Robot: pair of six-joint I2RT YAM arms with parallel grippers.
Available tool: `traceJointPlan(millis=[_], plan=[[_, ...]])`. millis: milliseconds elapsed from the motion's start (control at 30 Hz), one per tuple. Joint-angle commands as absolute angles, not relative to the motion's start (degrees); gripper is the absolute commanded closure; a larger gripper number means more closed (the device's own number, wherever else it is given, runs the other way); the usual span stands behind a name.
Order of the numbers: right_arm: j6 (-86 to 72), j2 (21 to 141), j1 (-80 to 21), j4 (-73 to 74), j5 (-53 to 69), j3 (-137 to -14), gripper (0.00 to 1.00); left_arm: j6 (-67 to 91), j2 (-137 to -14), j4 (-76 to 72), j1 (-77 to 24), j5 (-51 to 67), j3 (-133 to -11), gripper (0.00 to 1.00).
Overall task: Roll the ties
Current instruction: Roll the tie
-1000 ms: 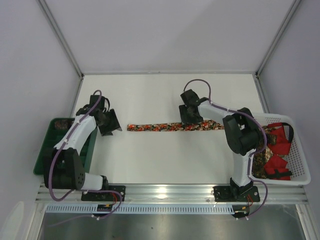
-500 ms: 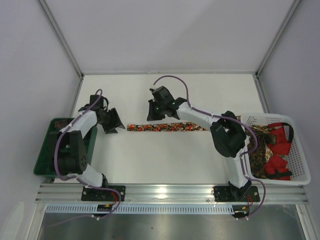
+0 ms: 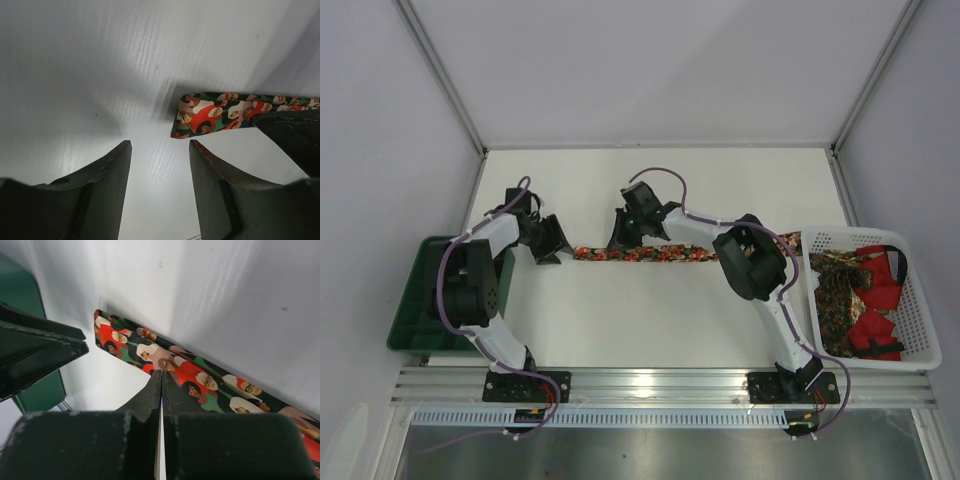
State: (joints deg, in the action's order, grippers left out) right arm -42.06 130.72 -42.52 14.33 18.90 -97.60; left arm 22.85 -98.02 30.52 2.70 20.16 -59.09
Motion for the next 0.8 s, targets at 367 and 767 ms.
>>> traceJointPlan(millis=[367,767], plan=[[-45.88,134.82,-43.07,10.55,24.43,-101.34,1.00,22.50,-99.67,29.18,3.43,20.65,-62.57,0.43],[-44.74,138.34,-41.75,12.92,25.14,-99.85,1.00,23.46,-102.74,27.60,3.43,23.73,-63.46,0.41]])
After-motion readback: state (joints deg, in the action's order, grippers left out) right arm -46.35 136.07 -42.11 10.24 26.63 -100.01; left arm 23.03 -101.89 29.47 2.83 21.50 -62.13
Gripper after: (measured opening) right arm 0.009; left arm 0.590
